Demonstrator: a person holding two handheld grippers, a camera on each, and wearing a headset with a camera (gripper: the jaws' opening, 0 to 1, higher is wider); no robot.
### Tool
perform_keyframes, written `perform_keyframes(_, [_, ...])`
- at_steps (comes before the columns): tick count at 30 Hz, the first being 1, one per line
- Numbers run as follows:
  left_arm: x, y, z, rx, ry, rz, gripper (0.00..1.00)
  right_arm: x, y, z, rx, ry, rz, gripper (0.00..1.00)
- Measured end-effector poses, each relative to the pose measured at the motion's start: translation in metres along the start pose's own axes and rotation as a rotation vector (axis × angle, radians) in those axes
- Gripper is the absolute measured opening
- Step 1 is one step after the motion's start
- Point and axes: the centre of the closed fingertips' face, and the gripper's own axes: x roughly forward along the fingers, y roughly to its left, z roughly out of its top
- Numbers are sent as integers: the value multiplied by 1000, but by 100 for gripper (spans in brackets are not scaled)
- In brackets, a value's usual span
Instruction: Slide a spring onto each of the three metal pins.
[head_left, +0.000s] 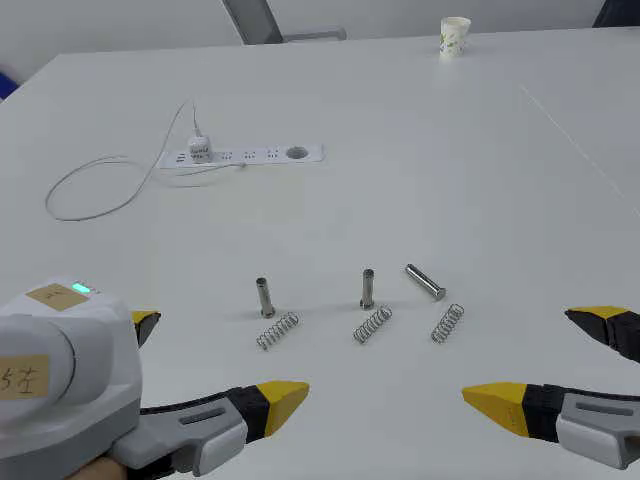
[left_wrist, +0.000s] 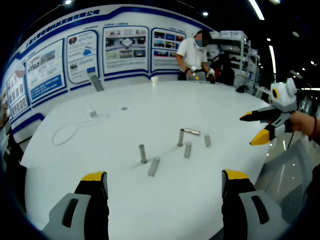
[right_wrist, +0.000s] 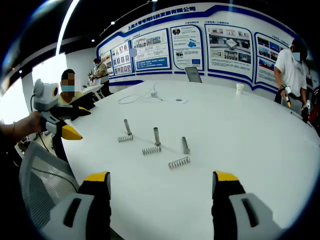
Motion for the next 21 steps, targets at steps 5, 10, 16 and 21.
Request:
perform_keyframes(5, [-1, -2, -2, -12, -1, -6, 96, 2, 3, -2, 10, 1, 3, 85])
perform_keyframes(10, [0, -1, -5, -14, 4, 0, 95, 3, 5, -3, 5, 9, 9, 83])
perform_keyframes(16, [0, -2, -6, -20, 5, 0, 95, 3, 6, -2, 14, 7, 14, 81])
perform_keyframes(21, [0, -2, -5, -19, 2, -2, 95, 2, 6, -4, 14, 13, 15, 81])
